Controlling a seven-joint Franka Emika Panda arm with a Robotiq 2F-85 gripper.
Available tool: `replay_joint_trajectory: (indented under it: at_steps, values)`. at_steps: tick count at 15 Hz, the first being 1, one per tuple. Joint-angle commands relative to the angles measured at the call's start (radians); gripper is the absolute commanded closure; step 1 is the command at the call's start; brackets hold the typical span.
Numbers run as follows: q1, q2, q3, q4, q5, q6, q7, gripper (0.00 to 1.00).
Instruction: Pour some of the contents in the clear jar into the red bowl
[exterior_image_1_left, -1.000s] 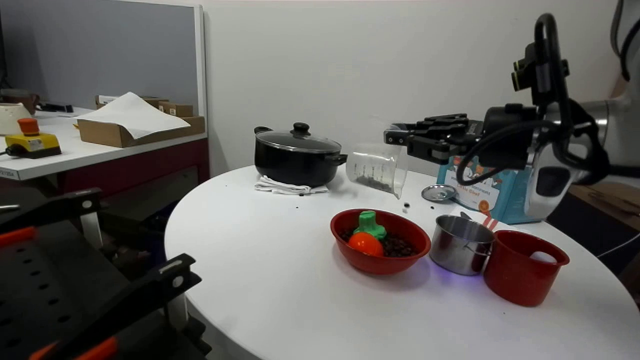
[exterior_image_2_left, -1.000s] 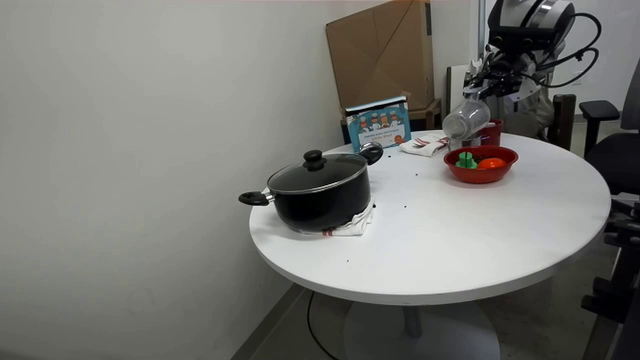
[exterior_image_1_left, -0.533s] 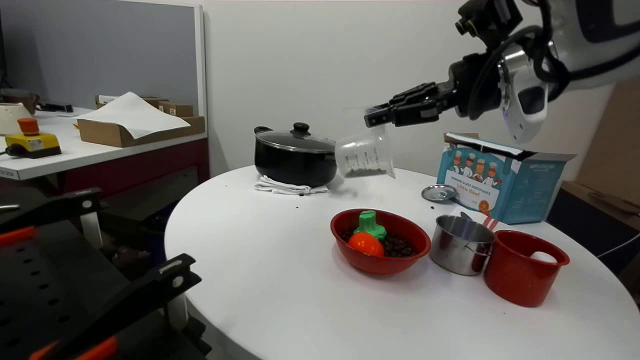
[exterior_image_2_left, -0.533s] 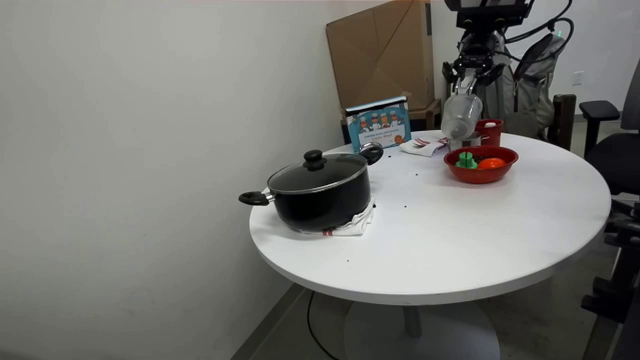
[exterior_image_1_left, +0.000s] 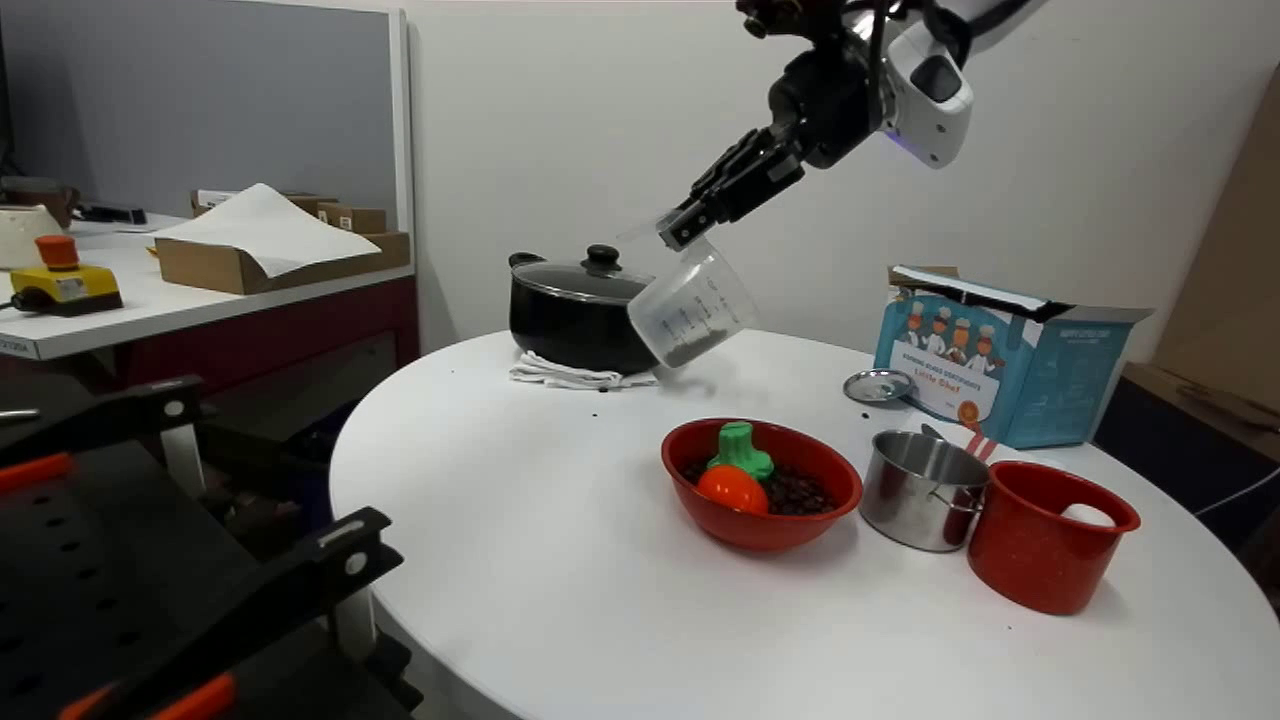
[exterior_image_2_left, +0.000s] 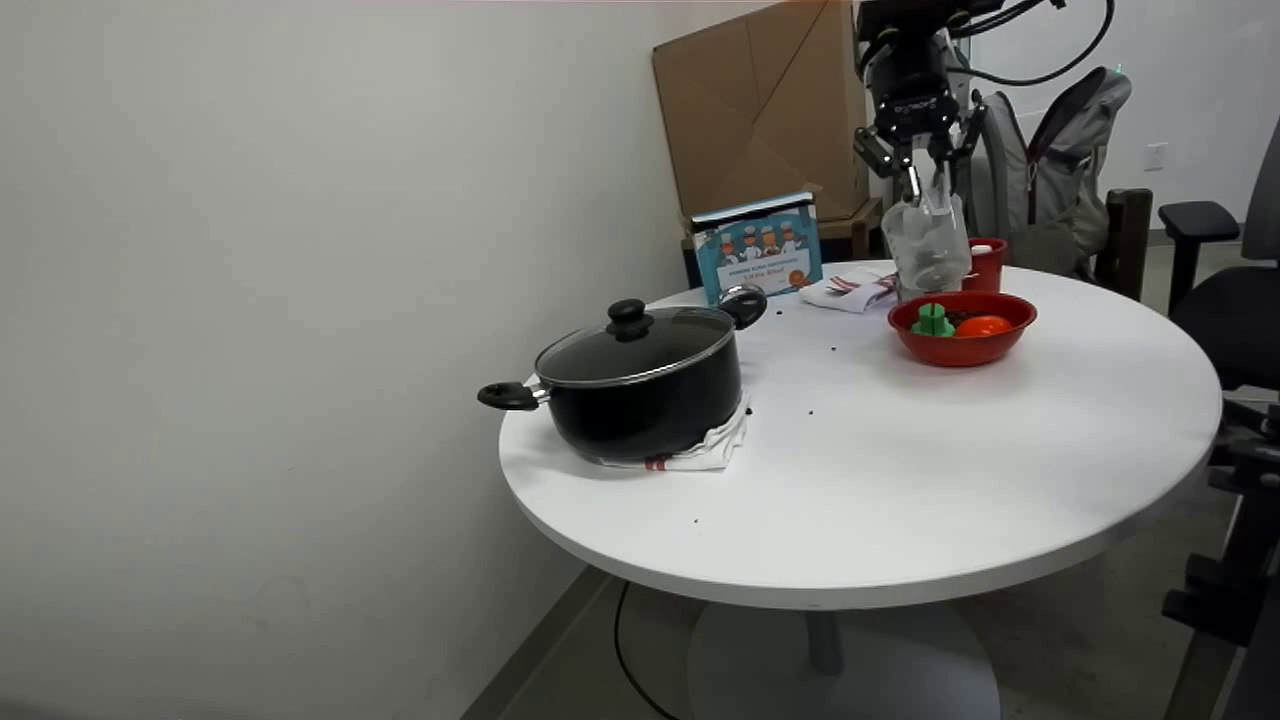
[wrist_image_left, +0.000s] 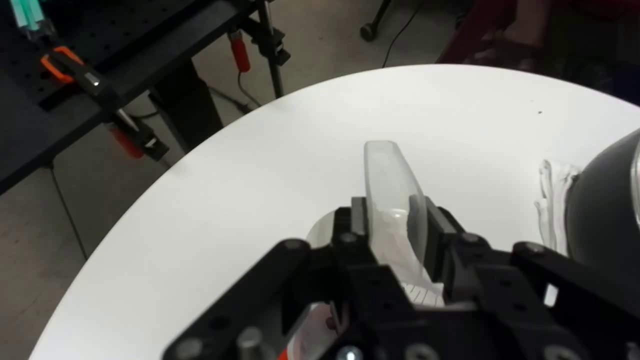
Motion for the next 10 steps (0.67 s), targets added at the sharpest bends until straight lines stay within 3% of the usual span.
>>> replay_joint_trajectory:
  at_steps: [1, 10]
  values:
    - [0.071, -0.163, 0.034, -0.207, -0.162, 0.19, 0.067, 0.88]
    - [0.209, -0.446, 0.135, -0.654, -0.614, 0.614, 0.317, 0.88]
